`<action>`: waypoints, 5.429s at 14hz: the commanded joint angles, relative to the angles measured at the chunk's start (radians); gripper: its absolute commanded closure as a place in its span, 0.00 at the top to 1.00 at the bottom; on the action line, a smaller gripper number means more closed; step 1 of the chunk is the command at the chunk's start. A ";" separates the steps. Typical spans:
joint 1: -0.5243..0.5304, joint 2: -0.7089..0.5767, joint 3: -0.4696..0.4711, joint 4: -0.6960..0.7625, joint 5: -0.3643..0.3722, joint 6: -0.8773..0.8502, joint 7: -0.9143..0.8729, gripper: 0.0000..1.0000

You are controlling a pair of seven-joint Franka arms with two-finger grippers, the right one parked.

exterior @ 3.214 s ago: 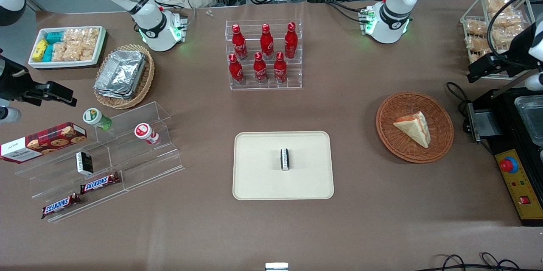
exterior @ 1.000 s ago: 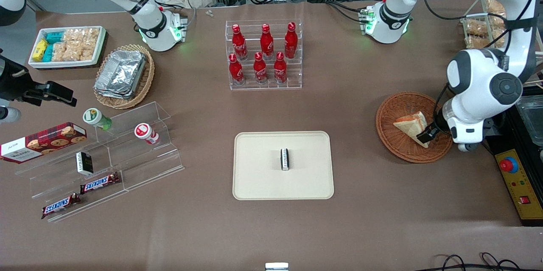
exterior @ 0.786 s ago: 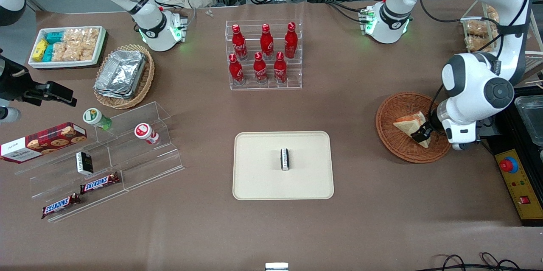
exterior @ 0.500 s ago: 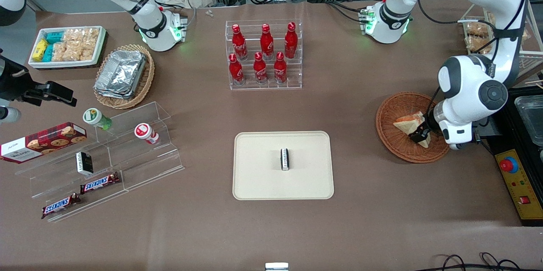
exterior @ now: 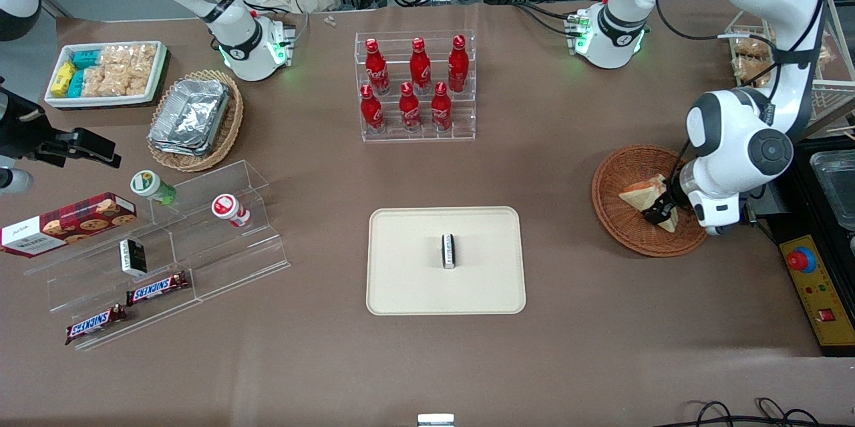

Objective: Place sandwich from basket to tray
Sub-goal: 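Lower the left gripper over the wrapped sandwich and close on it, then lift the sandwich out of the basket with the left gripper, then carry the sandwich over the cream tray beside the black box, then lower the sandwich onto the tray and open the left gripper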

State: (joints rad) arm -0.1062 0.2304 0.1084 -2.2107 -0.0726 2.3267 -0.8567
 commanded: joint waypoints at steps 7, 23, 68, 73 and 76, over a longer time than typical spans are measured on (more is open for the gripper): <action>-0.006 0.060 0.002 -0.026 -0.001 0.129 -0.039 0.91; -0.013 -0.067 -0.013 0.006 0.013 0.004 -0.030 0.00; -0.033 0.472 -0.581 0.560 0.217 0.141 0.335 0.00; -0.032 0.512 -0.579 0.560 0.237 0.223 0.334 0.00; -0.030 0.515 -0.579 0.560 0.237 0.221 0.323 0.69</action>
State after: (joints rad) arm -0.1361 0.7275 -0.4682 -1.6735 0.1411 2.5459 -0.5243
